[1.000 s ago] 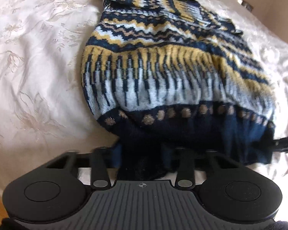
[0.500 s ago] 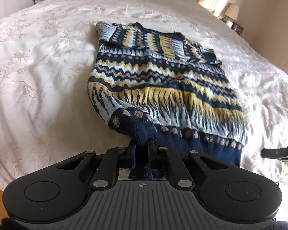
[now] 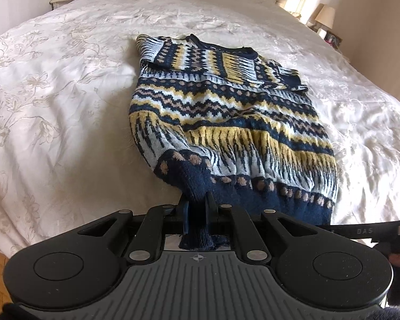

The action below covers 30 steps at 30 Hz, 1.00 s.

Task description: Fold small clothes

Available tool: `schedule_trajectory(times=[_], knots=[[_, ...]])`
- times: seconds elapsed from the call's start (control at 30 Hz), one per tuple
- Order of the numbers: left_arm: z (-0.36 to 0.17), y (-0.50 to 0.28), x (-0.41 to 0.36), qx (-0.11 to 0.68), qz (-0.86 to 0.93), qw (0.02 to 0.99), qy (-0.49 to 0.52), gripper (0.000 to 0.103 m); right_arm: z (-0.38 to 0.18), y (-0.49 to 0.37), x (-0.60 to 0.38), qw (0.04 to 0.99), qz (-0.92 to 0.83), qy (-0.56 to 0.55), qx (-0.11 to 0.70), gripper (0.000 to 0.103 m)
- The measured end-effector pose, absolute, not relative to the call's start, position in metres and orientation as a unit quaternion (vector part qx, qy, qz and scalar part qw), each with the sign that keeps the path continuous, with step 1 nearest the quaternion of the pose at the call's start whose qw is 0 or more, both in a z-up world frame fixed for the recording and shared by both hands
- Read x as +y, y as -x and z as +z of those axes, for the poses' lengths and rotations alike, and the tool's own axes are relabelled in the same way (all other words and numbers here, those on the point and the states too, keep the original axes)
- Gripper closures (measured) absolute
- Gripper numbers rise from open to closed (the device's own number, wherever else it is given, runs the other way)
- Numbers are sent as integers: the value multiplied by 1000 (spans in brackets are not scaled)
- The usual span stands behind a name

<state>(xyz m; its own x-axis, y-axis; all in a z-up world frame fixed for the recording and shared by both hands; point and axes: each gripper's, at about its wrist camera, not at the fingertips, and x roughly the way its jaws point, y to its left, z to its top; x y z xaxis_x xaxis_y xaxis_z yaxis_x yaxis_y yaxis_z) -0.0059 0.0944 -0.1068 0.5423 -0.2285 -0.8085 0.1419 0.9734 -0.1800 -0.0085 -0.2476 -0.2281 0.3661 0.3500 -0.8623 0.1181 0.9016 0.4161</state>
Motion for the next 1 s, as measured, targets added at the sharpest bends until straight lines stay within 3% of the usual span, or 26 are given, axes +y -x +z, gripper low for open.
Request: schedule_trajectory(times=[0.03,0.07,0.1,0.37,0.53,0.8,0.9,1.0], knots=[[-106,6,95,466,-106,877,46,93,-228,8,-247,796,81,-220,558,47],[-106,6,95,466,-105,877,48,93,-228,6,-249,786,83,-236,565,83],[-107,6,95,467,-104,877,50,93,-229,6,-252,777,84,-256,569,89],[-85,-8,108,464,-107,874,95,93,-162,8,-280,794,121,-325,500,90],[-65,-51,115,446,-127,877,124,93,-119,-36,-296,814,110,-354,448,90],[-80,-172,113,464,-145,867,110,88,-130,-148,-297,822,45,-333,459,89],[-96,-209,112,482,-140,859,95,87,-148,-174,-294,819,11,-319,477,83],[-107,-232,114,493,-145,853,91,83,-159,-185,-288,821,-18,-294,490,56]])
